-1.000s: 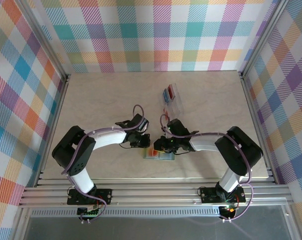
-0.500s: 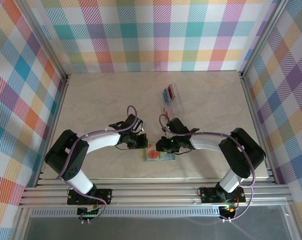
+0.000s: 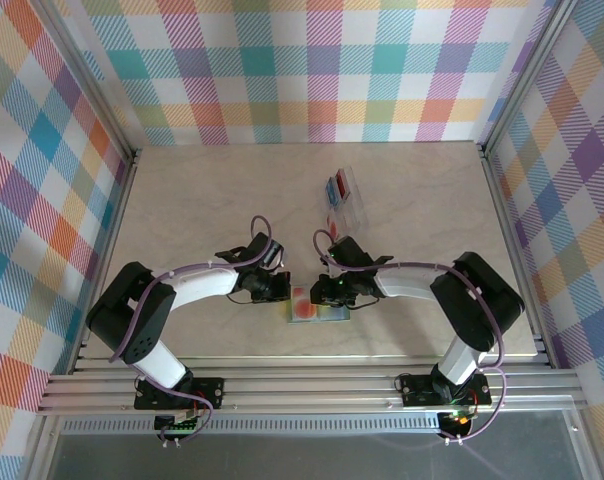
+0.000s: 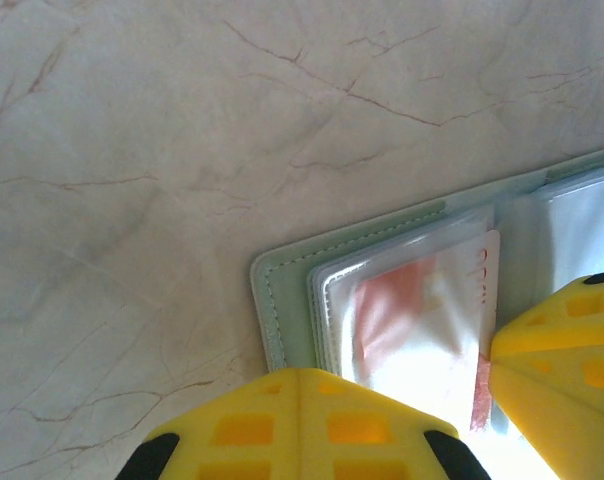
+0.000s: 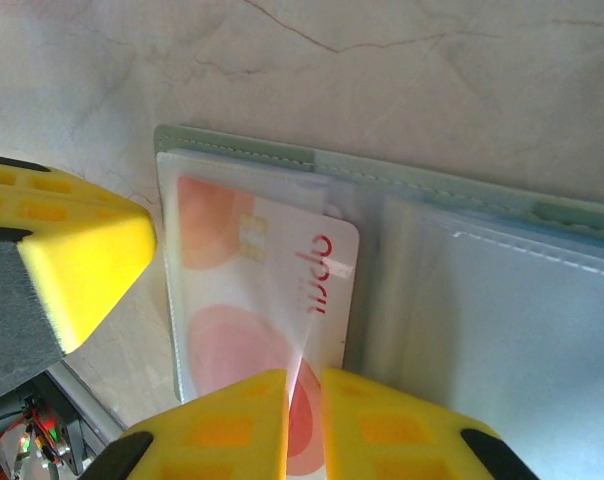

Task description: Put the credit cards into the card holder

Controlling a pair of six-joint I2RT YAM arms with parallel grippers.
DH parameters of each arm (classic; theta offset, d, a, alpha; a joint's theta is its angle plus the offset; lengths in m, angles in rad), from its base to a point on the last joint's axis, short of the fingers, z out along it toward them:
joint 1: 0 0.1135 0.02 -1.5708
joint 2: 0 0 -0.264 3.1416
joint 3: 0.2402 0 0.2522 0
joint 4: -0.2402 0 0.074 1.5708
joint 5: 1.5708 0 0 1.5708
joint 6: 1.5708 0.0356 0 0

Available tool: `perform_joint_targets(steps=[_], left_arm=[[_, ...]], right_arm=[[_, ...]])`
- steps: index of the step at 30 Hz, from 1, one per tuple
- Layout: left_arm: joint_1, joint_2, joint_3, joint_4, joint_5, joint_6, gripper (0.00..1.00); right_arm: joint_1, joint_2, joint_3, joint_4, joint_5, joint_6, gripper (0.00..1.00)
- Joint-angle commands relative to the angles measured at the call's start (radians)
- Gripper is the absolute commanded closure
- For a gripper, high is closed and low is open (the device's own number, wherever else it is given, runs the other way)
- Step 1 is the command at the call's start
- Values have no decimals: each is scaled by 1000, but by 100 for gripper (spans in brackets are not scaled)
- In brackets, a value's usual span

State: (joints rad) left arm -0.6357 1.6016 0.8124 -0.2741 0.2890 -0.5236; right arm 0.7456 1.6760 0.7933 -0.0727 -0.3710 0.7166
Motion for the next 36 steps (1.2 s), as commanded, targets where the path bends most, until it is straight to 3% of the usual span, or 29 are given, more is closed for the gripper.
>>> perform_joint_targets(steps=[1, 11, 19, 24, 36], left_arm=[[10, 27, -7, -13, 21, 9, 100], [7, 60, 1, -13, 21, 14, 100], [7, 70, 10, -21, 2, 24, 100], [7, 76, 13, -24, -4, 27, 100], [7, 103, 19, -16, 12, 25, 100]], right_arm=[[13, 30, 32, -1, -15, -17, 84], [28, 82, 81, 37, -42, -14, 84], [28, -110, 139, -255, 189, -128, 77], [28, -153, 162, -378, 342, -169, 73], [39, -4, 207, -395, 390, -208, 66]])
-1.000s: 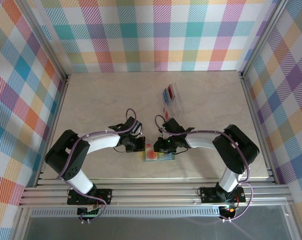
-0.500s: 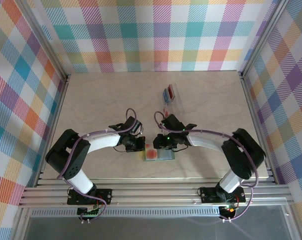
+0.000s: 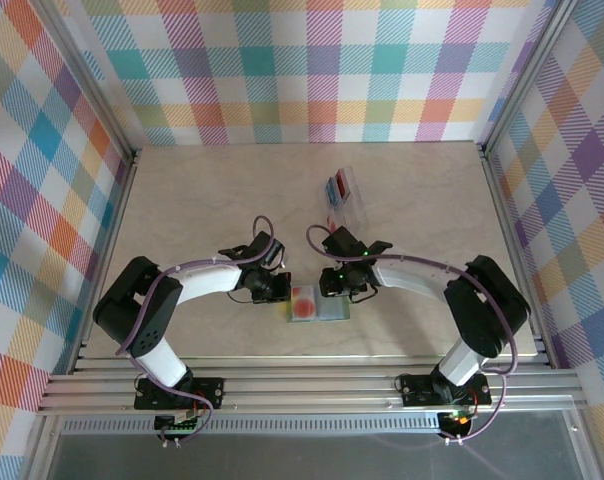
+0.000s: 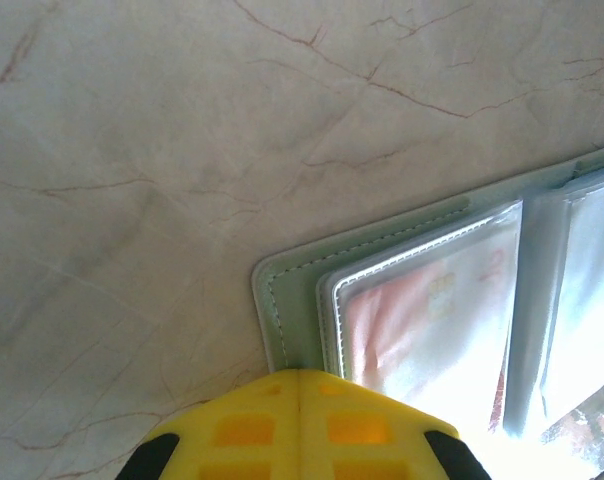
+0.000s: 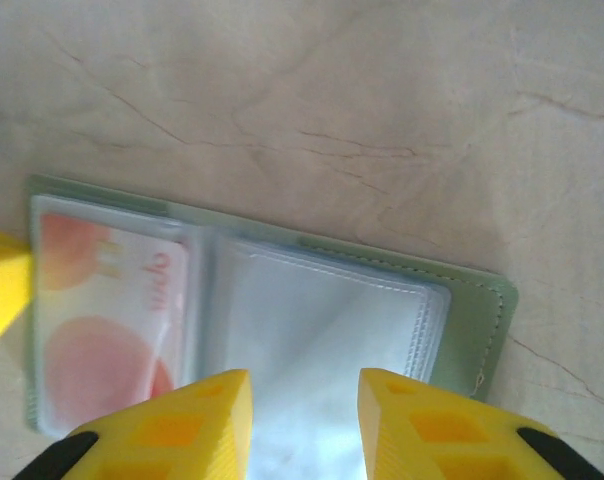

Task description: Put the credit cards into the card holder

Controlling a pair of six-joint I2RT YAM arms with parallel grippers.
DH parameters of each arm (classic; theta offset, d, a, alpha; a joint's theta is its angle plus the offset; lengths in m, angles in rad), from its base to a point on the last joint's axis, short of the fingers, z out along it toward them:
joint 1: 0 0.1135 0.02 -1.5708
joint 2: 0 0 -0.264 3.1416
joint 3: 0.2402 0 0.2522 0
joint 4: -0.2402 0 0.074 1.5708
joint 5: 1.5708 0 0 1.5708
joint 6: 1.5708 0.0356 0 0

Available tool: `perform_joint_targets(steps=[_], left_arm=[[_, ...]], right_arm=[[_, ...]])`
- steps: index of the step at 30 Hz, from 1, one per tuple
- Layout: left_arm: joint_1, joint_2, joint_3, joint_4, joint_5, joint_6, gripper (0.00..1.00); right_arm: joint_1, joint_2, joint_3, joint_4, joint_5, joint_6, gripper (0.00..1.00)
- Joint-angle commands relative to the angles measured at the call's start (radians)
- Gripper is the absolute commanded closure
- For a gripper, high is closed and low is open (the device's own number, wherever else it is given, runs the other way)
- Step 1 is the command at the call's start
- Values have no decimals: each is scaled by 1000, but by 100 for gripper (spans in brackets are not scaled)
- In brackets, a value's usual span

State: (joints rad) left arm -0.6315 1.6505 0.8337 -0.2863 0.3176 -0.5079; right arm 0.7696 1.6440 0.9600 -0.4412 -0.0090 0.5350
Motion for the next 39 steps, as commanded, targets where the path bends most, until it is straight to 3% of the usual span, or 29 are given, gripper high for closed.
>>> perform_joint_targets(steps=[1, 12, 23, 26, 33, 39], left_arm=[[3, 55, -4, -3, -16, 10, 100], [3, 55, -3, -1, -8, 10, 100], [3, 66, -2, -1, -7, 10, 100], [3, 75, -2, -1, 0, 8, 100], [3, 100, 3, -1, 0, 5, 100], [3, 114, -1, 49, 16, -8, 100]], right_arm=[[21, 44, 50, -31, 42, -27, 66], [115, 175, 111, -124, 239, 3, 67], [128, 143, 87, -87, 235, 29, 100], [128, 101, 108, -98, 247, 17, 100], [130, 66, 164, -72, 167, -12, 100], [131, 119, 198, 16, -2, 2, 100]])
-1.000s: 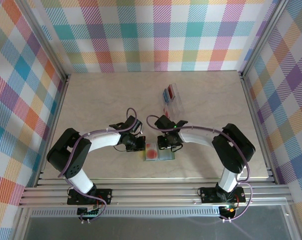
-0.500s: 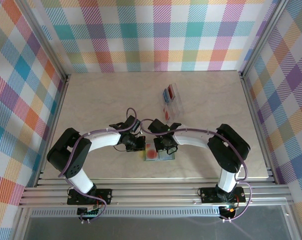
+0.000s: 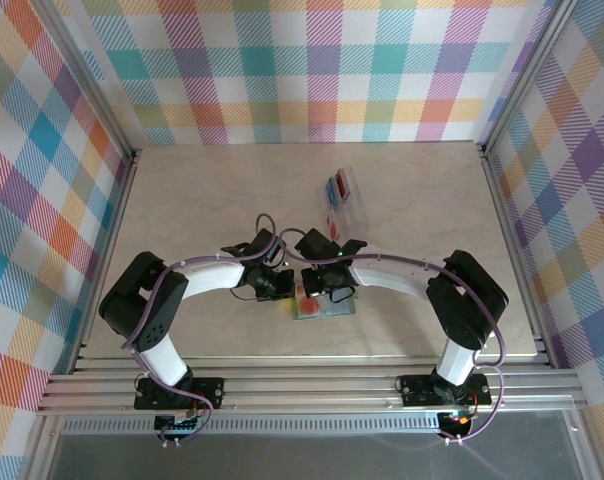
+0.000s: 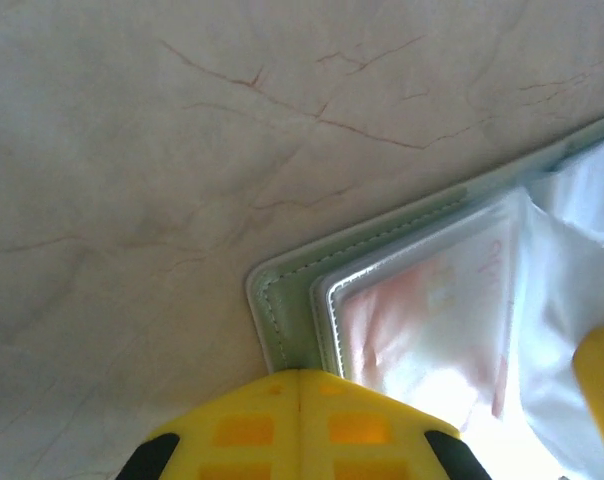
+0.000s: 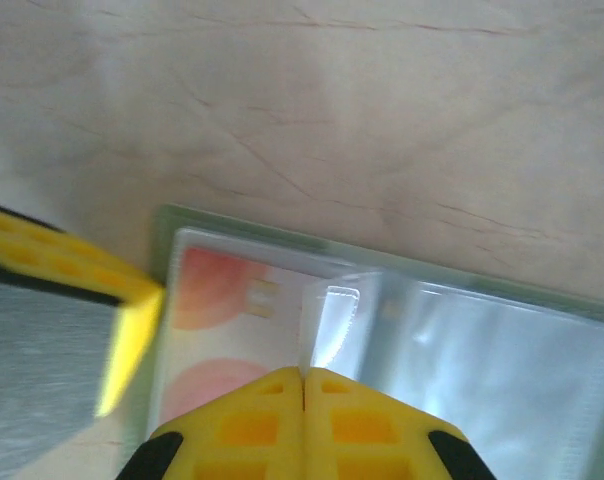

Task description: Put the credit cards into the card holder

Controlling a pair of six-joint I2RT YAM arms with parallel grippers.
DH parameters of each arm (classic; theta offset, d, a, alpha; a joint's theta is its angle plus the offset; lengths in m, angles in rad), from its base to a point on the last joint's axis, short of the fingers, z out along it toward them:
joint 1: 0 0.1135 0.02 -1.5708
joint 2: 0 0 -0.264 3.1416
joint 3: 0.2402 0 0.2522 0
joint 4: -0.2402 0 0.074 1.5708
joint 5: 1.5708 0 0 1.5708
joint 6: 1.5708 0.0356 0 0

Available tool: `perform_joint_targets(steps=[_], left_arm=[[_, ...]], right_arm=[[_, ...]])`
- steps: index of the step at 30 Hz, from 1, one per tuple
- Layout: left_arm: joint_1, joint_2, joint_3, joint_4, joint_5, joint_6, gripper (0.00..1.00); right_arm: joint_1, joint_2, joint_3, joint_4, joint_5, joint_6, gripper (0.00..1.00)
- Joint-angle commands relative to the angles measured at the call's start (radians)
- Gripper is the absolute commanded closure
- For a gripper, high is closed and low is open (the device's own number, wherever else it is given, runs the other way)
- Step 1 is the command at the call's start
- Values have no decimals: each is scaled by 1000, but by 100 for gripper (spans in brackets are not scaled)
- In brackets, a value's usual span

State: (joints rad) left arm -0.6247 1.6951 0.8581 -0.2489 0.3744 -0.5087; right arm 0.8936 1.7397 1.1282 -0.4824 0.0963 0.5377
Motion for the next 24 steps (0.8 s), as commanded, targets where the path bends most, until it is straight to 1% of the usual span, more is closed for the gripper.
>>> perform_joint_targets(steps=[1, 5, 6, 8, 12, 16, 18, 21, 24], left_arm=[[-4, 70, -26, 14, -37, -9, 100], [-4, 68, -31, 26, -24, -19, 100], [-4, 66, -34, 28, -22, -21, 100], [0, 55, -40, 35, -16, -28, 100], [5, 28, -52, 39, -8, -31, 100], [12, 13, -63, 52, 8, -43, 100], [19, 2, -70, 57, 12, -49, 100], [27, -8, -79, 65, 17, -57, 100], [34, -28, -88, 61, 11, -62, 100]], right_arm=[[7, 32, 29, 83, -147, 7, 98], [5, 55, 26, 161, -254, 37, 87], [5, 59, 25, 172, -274, 42, 86], [1, 65, 25, 197, -312, 56, 81], [-7, 67, 22, 213, -336, 70, 73], [-10, 56, 18, 221, -355, 71, 71], [-11, 36, 9, 235, -376, 64, 68], [-14, 3, -2, 270, -457, 43, 62], [-19, -13, 6, 284, -518, 36, 62]])
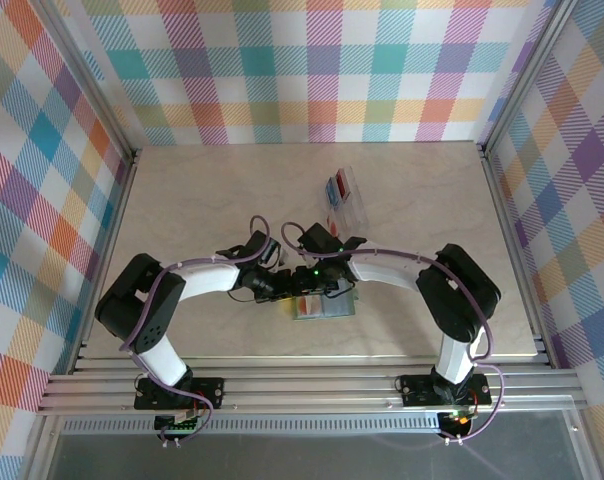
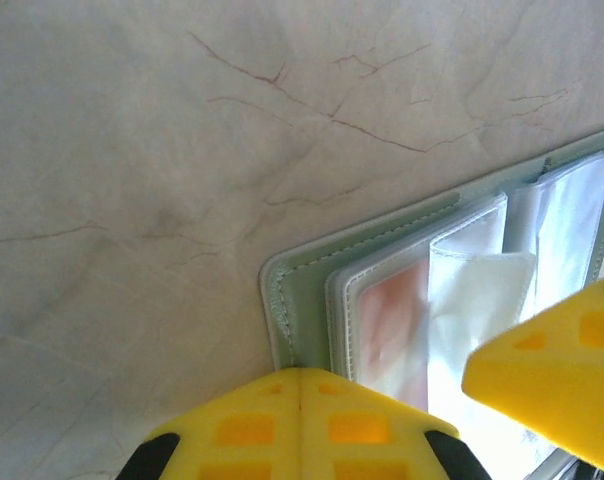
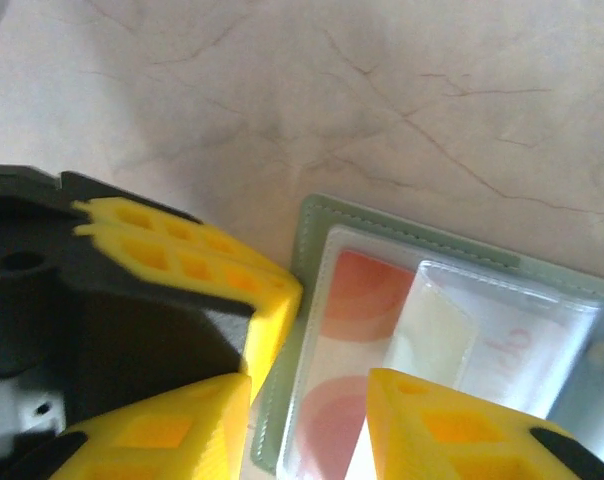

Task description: Put the credit cards into the card holder

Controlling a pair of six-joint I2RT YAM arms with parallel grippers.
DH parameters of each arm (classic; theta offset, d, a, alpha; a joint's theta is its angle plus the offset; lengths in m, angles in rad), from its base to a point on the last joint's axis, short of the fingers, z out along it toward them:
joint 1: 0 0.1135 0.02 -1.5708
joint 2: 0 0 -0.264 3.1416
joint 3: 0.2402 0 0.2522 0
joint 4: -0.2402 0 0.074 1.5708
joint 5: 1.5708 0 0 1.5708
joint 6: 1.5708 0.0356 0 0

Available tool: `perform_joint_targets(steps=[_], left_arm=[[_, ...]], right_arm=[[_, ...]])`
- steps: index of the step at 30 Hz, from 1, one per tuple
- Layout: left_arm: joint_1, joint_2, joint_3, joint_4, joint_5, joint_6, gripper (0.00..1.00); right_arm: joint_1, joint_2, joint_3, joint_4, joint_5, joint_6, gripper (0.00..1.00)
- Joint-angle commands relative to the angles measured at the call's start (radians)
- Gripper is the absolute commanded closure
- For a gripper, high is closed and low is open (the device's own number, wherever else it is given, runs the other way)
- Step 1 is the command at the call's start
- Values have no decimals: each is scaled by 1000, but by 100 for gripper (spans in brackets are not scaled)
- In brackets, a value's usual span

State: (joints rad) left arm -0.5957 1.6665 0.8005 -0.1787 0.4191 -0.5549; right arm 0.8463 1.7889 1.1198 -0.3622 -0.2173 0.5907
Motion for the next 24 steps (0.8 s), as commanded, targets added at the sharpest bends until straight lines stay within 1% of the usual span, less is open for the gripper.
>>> perform_joint_targets(steps=[1, 5, 9, 12, 14, 20, 24], left_arm=[[8, -10, -32, -12, -46, -15, 100], [20, -59, -46, -28, -82, -16, 100], [27, -83, -56, -22, -78, -17, 100], [31, -90, -69, 16, -36, -29, 99], [35, -95, -72, 19, -31, -30, 99], [49, -134, -84, 19, -36, -30, 98], [56, -184, -92, 4, -62, -19, 98]], right_arm=[[25, -65, 17, 168, -225, -17, 62], [18, -88, 17, 189, -279, -22, 61], [1, -116, 20, 179, -292, -32, 58], [-17, -139, 21, 149, -268, -43, 58], [-30, -158, 13, 128, -225, -48, 58], [-73, -184, -6, 82, -156, -61, 58], [-76, -170, -13, 70, -147, -77, 57]])
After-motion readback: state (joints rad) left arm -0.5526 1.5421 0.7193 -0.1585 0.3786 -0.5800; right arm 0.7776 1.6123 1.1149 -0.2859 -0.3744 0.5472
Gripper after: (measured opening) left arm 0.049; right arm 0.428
